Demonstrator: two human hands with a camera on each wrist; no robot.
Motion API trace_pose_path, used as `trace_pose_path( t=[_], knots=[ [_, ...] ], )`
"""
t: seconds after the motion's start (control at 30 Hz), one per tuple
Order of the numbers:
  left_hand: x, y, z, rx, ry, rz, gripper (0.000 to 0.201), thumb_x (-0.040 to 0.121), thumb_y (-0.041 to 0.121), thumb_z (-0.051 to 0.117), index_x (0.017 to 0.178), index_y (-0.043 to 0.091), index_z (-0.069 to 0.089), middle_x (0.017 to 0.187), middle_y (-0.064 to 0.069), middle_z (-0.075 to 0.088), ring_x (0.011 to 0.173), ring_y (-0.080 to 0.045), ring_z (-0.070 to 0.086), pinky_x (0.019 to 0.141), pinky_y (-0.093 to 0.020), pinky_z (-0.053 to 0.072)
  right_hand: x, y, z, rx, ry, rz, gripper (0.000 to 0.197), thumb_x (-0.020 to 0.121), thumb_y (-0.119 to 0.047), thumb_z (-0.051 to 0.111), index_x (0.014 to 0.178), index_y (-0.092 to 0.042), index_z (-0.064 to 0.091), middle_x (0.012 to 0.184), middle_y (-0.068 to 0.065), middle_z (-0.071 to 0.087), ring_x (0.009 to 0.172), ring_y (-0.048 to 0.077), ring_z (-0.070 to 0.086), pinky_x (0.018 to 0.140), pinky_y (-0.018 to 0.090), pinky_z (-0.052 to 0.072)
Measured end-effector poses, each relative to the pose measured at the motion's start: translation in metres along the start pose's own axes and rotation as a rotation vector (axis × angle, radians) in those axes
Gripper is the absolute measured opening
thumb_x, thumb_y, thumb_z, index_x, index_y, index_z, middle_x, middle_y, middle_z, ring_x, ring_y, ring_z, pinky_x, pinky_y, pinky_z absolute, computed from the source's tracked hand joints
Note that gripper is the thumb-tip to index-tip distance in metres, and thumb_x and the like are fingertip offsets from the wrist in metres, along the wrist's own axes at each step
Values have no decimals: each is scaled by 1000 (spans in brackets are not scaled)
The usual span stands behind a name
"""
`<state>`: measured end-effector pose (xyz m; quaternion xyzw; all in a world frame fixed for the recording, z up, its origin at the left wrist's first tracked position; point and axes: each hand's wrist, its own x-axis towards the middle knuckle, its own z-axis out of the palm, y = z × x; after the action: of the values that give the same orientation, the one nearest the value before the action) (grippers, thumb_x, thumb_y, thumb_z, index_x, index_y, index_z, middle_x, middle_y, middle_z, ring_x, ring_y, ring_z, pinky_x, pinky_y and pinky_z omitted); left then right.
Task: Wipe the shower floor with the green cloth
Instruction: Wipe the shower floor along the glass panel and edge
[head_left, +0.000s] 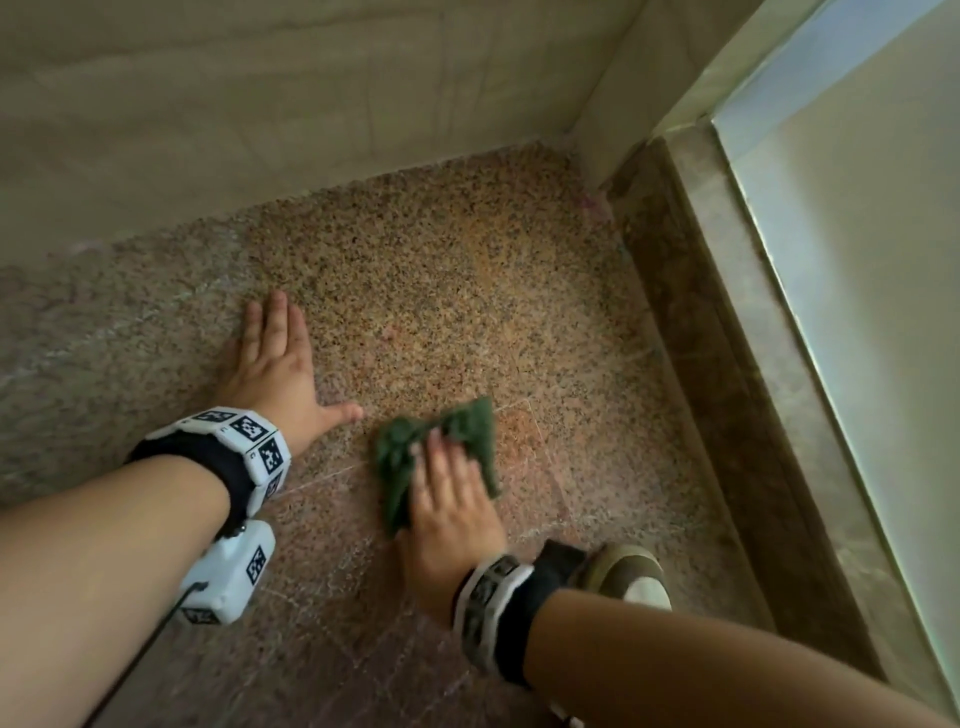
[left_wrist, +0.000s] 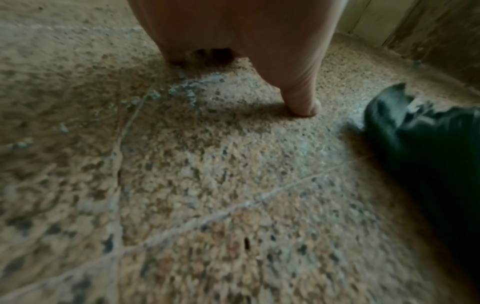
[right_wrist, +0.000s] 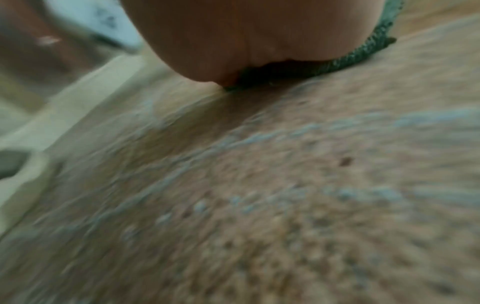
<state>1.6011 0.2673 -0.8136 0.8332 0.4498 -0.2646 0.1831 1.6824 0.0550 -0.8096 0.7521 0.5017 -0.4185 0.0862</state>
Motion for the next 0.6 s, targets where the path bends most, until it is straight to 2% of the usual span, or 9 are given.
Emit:
trace_pose_path(
  t=[0.07,0.13,0.23,0.33,0.4,0.5,0.6],
  knots=[
    [-1,0,0,1,5,0,130,75,78,57,152,5,-18,159,-10,-28,147,-28,-24,121,-41,-7,-4,-7,12,-24,-31,-103,73,100,-40,21,142,-20,-35,138,-3,-52,124,16,-52,117,40,-18],
    [0,-1,2,-8,21,3,131,74,77,58,153,6,-18,160,-9,-27,147,-27,-23,120,-41,-7,-2,7,6,-55,35,-72,69,99,-41,17,142,-23,-33,140,-5,-49,127,15,-48,118,38,-17],
    [2,-3,6,-26,31,7,131,73,77,59,153,8,-18,160,-8,-27,147,-26,-23,121,-41,-6,13,61,-28,0,197,208,73,101,-40,22,145,-17,-32,148,3,-43,137,21,-39,117,37,-17],
    [2,-3,6,-21,32,4,132,73,77,60,153,8,-18,160,-8,-27,148,-26,-23,121,-42,-6,21,128,-64,124,284,572,74,102,-39,26,151,-8,-20,158,12,-28,147,28,-22,118,38,-13],
    [2,-2,5,-21,36,7,132,73,76,61,153,7,-17,160,-9,-26,148,-27,-22,121,-42,-5,19,151,-73,206,358,770,74,102,-35,32,153,-2,-10,161,15,-16,149,30,-12,119,39,-7],
    [0,-2,5,-33,46,4,132,72,75,62,154,7,-15,161,-8,-25,148,-27,-21,120,-42,-5,22,135,-67,263,421,828,76,99,-34,40,154,-1,-1,162,18,-10,149,32,-7,118,40,1],
    [1,-1,4,-20,41,-1,132,72,76,61,154,8,-17,160,-8,-27,148,-27,-22,120,-42,-5,18,89,-44,285,356,819,76,97,-38,42,152,4,9,160,20,-14,148,36,-9,119,46,5]
  ],
)
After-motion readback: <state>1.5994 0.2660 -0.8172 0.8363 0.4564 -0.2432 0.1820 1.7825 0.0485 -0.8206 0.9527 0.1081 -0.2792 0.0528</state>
